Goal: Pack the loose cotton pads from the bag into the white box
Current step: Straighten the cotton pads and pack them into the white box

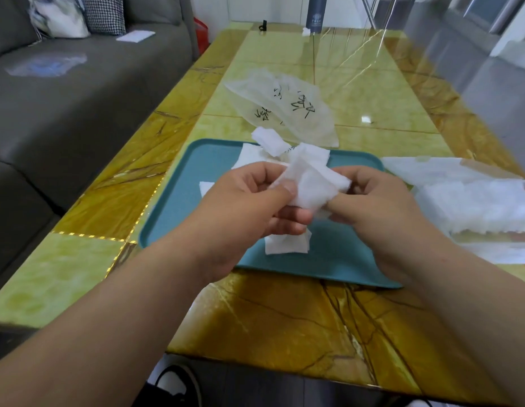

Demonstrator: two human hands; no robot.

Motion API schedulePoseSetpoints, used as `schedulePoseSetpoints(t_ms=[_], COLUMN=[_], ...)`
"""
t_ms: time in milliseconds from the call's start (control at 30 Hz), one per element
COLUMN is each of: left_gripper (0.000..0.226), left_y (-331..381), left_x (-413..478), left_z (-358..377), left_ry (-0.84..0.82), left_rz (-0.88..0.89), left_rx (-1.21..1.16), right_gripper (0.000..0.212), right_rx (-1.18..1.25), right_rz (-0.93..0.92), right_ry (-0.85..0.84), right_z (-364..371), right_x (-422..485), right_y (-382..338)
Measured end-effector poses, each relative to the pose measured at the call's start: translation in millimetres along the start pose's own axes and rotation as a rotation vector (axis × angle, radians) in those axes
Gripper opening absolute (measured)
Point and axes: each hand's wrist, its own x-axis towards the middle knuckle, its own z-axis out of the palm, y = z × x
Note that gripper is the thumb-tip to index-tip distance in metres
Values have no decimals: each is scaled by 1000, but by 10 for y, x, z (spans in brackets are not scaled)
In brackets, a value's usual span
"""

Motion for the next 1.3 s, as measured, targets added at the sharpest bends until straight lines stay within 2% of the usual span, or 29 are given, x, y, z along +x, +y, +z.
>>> schedulePoseSetpoints(t_ms=[67, 167, 400, 500, 600, 767, 833, 900, 967, 1033, 1133, 1200, 1300], left_gripper=[19, 17, 8, 14, 8, 23, 35, 38, 38, 40, 34, 29, 39], left_y=[-12, -13, -52, -76, -90, -125, -140, -142, -141, -148, -140, -121, -119], left_x=[20, 26, 52, 66, 78, 100, 95, 81, 74, 67, 62, 64, 66], left_z=[6, 1, 101, 102, 98, 88, 76, 56, 28, -15, -74, -99, -79], left_ry=[-18, 40, 113, 112, 99, 181, 218, 247, 268, 260, 209, 199, 206], left_rz=[-9, 5, 21, 28, 37, 94, 134, 148, 144, 134, 120, 134, 158], left_rx=[-16, 112, 160, 180, 208, 332, 413, 437, 440, 440, 467, 501, 669], right_gripper=[40, 34, 36, 33, 32, 37, 44, 50, 55, 61, 50, 42, 38], right_rx=[42, 116, 239, 233, 242, 299, 319, 353, 303, 145, 44, 14, -139], right_rz=[-10, -10, 16, 30, 44, 33, 32, 38, 13, -28, -54, -67, -120], right_ry=[-47, -87, -94, -75, -77, -120, -180, -286, -361, -293, -182, -173, -197], right_z=[-20, -45, -70, -78, -83, -89, -110, -119, -99, -64, -33, -67, -143], right_x=[-18, -41, -75, -74, -64, -46, -25, -35, -73, -104, -83, -65, -92], right_y=[-29, -45, -77, -74, -76, -80, -93, -133, -151, -128, -86, -76, -71])
